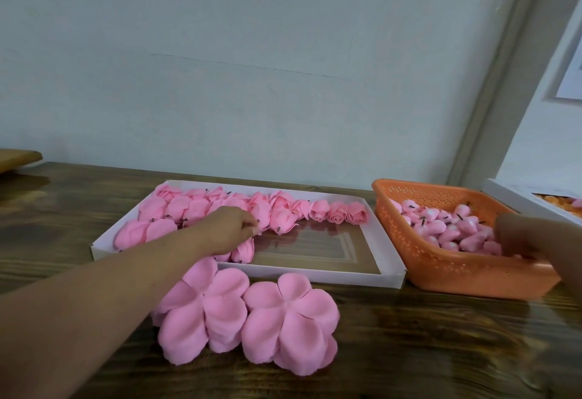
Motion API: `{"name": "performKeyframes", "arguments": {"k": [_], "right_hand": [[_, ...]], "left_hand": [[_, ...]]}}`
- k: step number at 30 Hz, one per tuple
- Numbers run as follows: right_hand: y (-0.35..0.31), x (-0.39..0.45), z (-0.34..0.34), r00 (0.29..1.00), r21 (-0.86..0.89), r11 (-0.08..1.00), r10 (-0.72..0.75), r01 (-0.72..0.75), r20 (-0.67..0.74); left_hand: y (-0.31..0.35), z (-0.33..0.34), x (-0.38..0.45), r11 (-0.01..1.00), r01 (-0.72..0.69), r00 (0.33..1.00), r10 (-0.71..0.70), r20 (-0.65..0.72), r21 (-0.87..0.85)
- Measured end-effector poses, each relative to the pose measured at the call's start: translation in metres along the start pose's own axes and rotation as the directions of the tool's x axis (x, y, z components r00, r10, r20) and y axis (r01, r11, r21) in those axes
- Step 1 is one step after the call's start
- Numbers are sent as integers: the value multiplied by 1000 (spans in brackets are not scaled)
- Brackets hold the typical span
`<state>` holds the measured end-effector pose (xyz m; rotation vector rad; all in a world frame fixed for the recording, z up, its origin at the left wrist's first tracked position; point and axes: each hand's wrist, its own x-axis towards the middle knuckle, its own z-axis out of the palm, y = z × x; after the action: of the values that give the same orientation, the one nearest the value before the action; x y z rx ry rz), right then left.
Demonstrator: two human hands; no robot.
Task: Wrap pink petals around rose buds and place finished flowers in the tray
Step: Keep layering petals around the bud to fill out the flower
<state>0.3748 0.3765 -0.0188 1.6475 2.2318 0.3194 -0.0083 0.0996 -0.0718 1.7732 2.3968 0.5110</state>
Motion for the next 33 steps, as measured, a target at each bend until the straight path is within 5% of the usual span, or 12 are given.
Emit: {"name": "performKeyframes", "arguments": {"k": [4,8,19,33], "right_hand": [[5,-7,-15,986,-7,999,38,-39,-160],[7,-20,-26,879,227,973,144,-42,-454],[-30,-75,-56,664,274,953,123,127,-737],[-67,-102,-54,568,195,948,19,252,-823]], "left_hand": [[29,-23,-27,981,-155,979,169,-118,117],[55,-24,-72,937,-350,917,342,204,4],[60,-1,-89,968,-218,972,203,120,128],[63,18,-85,989,-88,994,94,-49,123]]}}
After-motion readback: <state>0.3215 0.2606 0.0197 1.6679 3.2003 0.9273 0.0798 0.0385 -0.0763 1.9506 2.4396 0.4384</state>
